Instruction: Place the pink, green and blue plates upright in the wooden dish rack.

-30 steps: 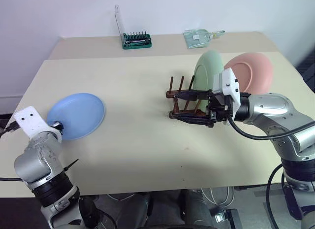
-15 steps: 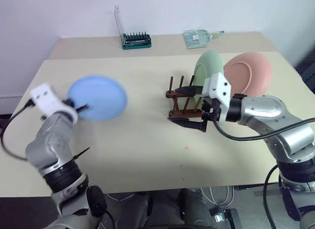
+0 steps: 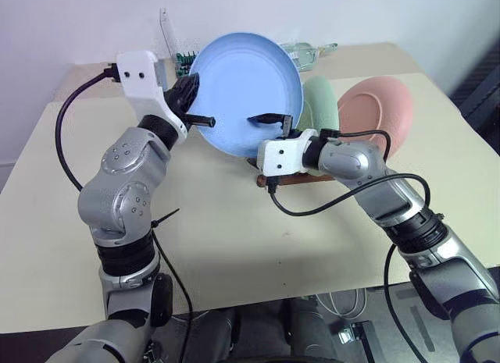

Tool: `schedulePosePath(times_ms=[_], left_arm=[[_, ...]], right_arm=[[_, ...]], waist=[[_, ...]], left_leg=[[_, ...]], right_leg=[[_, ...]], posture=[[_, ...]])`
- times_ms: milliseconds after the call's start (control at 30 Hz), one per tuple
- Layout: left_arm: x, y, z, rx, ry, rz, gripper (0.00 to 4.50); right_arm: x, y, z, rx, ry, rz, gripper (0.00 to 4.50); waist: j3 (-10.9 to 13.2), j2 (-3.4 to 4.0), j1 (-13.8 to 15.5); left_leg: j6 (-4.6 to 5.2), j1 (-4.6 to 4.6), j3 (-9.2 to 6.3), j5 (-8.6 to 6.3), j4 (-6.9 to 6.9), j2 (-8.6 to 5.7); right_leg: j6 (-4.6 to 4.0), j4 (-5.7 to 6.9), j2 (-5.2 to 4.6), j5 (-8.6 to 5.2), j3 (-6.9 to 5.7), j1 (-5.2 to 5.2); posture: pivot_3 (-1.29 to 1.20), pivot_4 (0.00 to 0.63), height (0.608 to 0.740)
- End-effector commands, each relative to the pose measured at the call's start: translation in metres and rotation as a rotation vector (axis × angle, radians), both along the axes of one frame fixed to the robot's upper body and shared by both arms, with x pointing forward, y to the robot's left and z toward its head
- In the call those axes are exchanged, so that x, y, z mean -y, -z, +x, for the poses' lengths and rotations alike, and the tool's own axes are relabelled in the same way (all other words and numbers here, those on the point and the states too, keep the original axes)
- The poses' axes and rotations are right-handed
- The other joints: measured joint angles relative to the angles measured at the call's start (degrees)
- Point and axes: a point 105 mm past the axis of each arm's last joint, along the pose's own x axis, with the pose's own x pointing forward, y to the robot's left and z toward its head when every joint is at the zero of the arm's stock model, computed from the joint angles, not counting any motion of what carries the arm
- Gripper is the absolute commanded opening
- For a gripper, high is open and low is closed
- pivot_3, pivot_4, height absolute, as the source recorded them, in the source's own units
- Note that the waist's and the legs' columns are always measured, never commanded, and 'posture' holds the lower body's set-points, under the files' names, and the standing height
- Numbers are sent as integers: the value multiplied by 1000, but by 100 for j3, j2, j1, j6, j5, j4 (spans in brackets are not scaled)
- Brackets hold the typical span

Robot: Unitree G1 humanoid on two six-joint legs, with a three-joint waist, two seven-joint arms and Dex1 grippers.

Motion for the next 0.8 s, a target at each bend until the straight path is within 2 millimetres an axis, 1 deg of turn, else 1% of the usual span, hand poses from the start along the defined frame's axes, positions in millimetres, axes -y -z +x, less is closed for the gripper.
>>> schedulePosePath(times_ms=[33, 133, 167, 200, 233, 267, 300, 367, 433, 467, 533, 567, 600, 633, 667, 733, 800], left_arm=[[7, -17, -11, 68, 37, -8, 0], [5, -15, -10, 59, 27, -1, 0], [3, -14, -8, 52, 18, -11, 0], [-1, -15, -7, 49, 5, -43, 0], [-7, -18, -4, 49, -23, -102, 312], [-24, -30, -1, 63, -69, -270, 658], [-36, -36, 1, 67, -95, -392, 962], [-68, -52, 2, 119, -178, -585, 1896], [-120, -61, -2, 206, -402, -546, 1896], [-134, -62, -4, 227, -473, -516, 1896], [-150, -60, -4, 235, -560, -472, 1896], [-157, -52, -2, 229, -605, -310, 1896], [-160, -41, 2, 210, -629, -141, 1896], [-157, -23, 8, 161, -613, 13, 1896], [-150, -4, 12, 117, -573, 133, 1896], [-137, 20, 15, 70, -495, 241, 1896], [-106, 59, 13, -16, -300, 311, 1896]], right_arm=[[-4, -5, -5, 60, -30, -6, 2082], [-4, -3, -5, 97, -34, -31, 581], [-4, -3, -5, 108, -35, -35, 199], [-3, -3, -4, 123, -32, -39, 85], [-3, -3, -3, 138, -29, -42, 30], [-3, -4, -2, 147, -28, -42, 0], [-2, -4, -2, 153, -27, -42, 0], [-2, -7, -1, 163, -26, -29, 0], [-4, -20, -4, 146, -45, 65, 0], [-4, -25, -5, 135, -53, 102, 0], [-5, -31, -8, 125, -67, 147, 0], [-9, -46, -14, 69, -103, 271, 0], [-12, -60, -20, 8, -142, 390, 0], [-15, -72, -27, -75, -189, 515, 0], [-17, -82, -34, -168, -233, 629, 0], [-17, -93, -43, -292, -280, 762, 0], [-11, -106, -44, -467, -297, 974, 0]], waist=[[0, 0, 3], [0, 0, 2], [0, 0, 2], [0, 0, 6], [0, 0, 10], [0, -1, 23], [2, -5, 56], [7, -18, 57], [6, -16, 12], [3, -9, -48], [2, -8, -104], [2, -9, -98], [1, -9, -132], [2, -4, -142], [1, -3, -140], [0, -3, -84], [-3, -9, -53]], left_leg=[[0, 0, 0, 0, 0, 0], [0, 0, 0, 0, 1, 0], [0, 1, 0, 0, 0, 0], [0, 0, 0, 0, 0, 0], [0, 1, 0, 0, 0, 0], [0, 1, 1, 0, 2, 0], [0, 1, 0, 0, 4, 0], [-5, -1, -7, 3, 9, 1], [-6, 1, -3, 4, 3, 3], [-7, 3, 5, 3, -1, 9], [-13, 6, 6, 0, -13, 18], [-15, 7, 5, -2, -13, 22], [-15, 6, 2, -2, -13, 21], [-16, 9, 3, -3, -14, 23], [-17, 8, 3, -3, -17, 24], [-16, 8, -3, -3, -14, 28], [-13, 0, -18, -5, 0, 27]], right_leg=[[0, 0, 0, 0, 0, 0], [0, 1, 0, 0, 0, 0], [0, 1, 0, 0, 0, 0], [0, 1, 1, 0, 1, 0], [0, 0, 1, 0, 1, 1], [0, 0, 0, 0, 1, 2], [0, 0, 0, 0, 0, 4], [-2, -4, 3, 7, -3, 8], [-3, -3, 3, 7, -1, 4], [-3, -3, 8, 7, 3, -2], [-5, -3, 19, 6, 6, -9], [-6, -4, 24, 7, 6, -9], [-6, -5, 24, 7, 5, -8], [-8, -3, 28, 8, 6, -10], [-14, 2, 30, 12, 8, -13], [-20, 2, 35, 16, 7, -8], [-26, -1, 35, 21, 1, 1]], posture=[[0, 150, 738], [0, 150, 738], [0, 150, 738], [0, 150, 738], [0, 150, 738], [0, 150, 738], [0, 150, 738], [0, 150, 738], [0, 150, 738], [0, 150, 738], [0, 150, 738], [0, 150, 738], [0, 150, 738], [0, 150, 738], [0, 150, 738], [0, 150, 738], [0, 150, 738]])
